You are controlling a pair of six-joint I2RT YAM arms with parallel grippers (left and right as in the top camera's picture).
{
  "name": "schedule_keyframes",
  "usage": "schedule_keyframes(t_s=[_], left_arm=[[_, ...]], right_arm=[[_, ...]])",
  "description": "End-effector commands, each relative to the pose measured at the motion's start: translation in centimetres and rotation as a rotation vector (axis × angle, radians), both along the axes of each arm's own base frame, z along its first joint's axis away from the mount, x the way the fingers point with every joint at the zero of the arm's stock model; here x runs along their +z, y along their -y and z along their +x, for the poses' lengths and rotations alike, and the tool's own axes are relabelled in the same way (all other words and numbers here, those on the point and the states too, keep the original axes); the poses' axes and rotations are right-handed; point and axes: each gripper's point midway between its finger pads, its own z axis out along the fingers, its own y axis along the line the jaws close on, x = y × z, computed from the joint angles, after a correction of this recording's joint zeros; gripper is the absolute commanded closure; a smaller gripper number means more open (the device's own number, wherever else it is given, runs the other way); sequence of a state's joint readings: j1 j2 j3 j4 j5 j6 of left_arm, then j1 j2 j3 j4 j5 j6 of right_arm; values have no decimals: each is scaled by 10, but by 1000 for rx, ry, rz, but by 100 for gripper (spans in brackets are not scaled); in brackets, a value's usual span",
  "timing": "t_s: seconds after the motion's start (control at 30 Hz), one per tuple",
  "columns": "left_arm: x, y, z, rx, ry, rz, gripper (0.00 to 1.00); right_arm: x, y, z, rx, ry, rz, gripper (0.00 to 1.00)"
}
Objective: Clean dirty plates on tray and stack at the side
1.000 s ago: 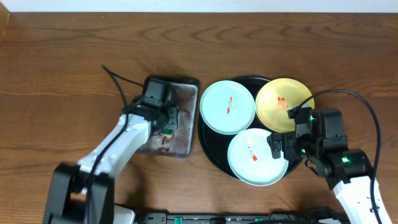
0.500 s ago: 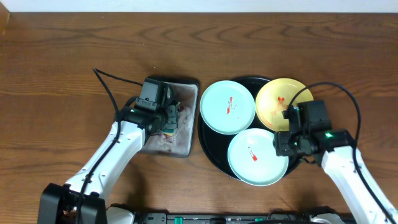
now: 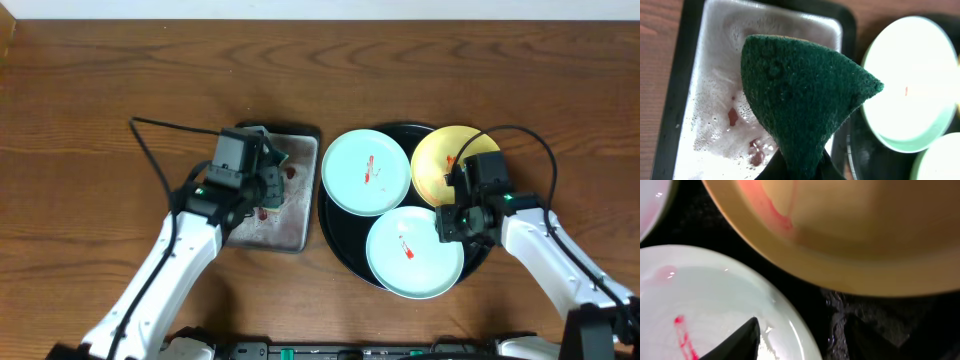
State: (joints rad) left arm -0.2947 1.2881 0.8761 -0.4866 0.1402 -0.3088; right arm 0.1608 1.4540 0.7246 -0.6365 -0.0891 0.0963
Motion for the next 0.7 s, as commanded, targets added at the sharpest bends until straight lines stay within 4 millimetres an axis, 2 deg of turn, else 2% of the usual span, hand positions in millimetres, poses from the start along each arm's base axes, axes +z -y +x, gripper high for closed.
schedule_keyframes(t_s=[0.0, 0.13, 0.23, 0.57, 0.67], left_arm=[[17, 1, 1, 22, 43, -38, 93], [27, 0, 0, 23, 71, -48, 93], [30, 0, 0, 29, 86, -56, 93], [26, -1, -1, 128, 139, -147, 93], [22, -9, -1, 179, 139, -136, 93]], right_arm=[[-4, 3, 4, -8, -9, -11, 55], [-8, 3, 6, -8, -11, -12, 70], [-8, 2, 9, -9, -2, -10, 75], [-7, 2, 10, -8, 4, -9, 81], [-7, 2, 11, -9, 7, -9, 82]])
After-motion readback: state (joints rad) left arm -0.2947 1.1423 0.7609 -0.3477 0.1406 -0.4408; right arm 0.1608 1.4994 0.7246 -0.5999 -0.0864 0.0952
